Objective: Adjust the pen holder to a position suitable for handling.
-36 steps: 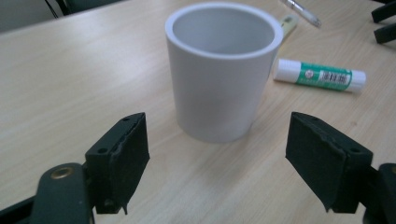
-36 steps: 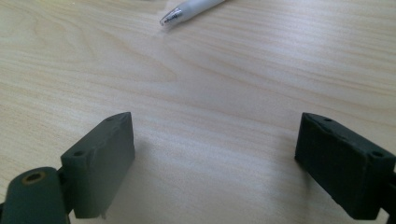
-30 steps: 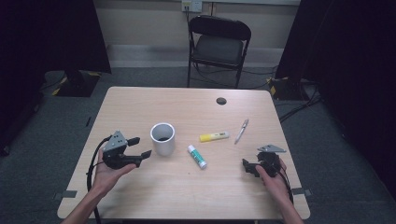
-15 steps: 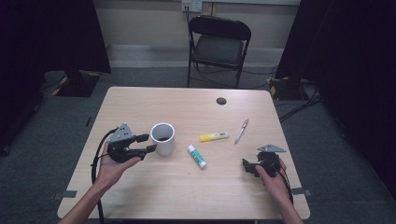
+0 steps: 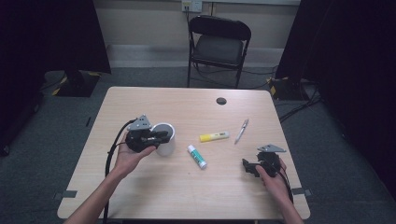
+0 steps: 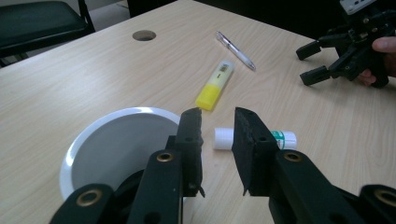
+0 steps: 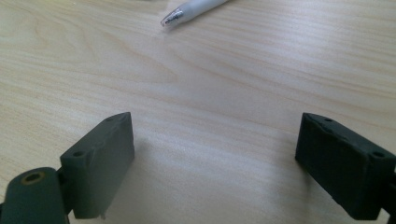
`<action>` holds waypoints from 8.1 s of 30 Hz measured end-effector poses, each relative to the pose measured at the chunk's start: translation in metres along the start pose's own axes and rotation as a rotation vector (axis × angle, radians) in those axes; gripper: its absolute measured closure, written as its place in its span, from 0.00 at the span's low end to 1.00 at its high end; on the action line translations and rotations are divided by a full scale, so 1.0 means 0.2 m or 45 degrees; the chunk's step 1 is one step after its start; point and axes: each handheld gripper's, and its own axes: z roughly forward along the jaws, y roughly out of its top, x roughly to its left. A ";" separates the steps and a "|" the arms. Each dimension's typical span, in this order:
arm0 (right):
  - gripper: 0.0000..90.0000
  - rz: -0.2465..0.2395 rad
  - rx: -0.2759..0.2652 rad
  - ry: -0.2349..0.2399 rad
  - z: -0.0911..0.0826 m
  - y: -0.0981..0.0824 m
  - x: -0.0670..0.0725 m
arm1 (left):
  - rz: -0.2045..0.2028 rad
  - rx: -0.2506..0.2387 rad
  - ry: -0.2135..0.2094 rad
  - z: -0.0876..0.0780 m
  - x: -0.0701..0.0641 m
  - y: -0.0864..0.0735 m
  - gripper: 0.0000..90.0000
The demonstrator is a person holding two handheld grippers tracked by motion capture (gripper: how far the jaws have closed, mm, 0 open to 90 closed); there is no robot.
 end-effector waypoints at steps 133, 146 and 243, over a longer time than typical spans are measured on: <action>0.12 -0.002 0.000 0.001 0.00 0.00 0.00 | 0.106 0.140 -0.358 0.20 -0.41 -0.06 0.92; 0.12 -0.002 -0.001 0.001 0.00 0.00 0.00 | 0.111 0.127 -0.393 0.21 -0.42 -0.06 0.86; 0.64 -0.315 -0.073 0.590 0.09 0.36 0.53 | -0.124 0.291 0.326 -0.09 0.21 -0.58 0.13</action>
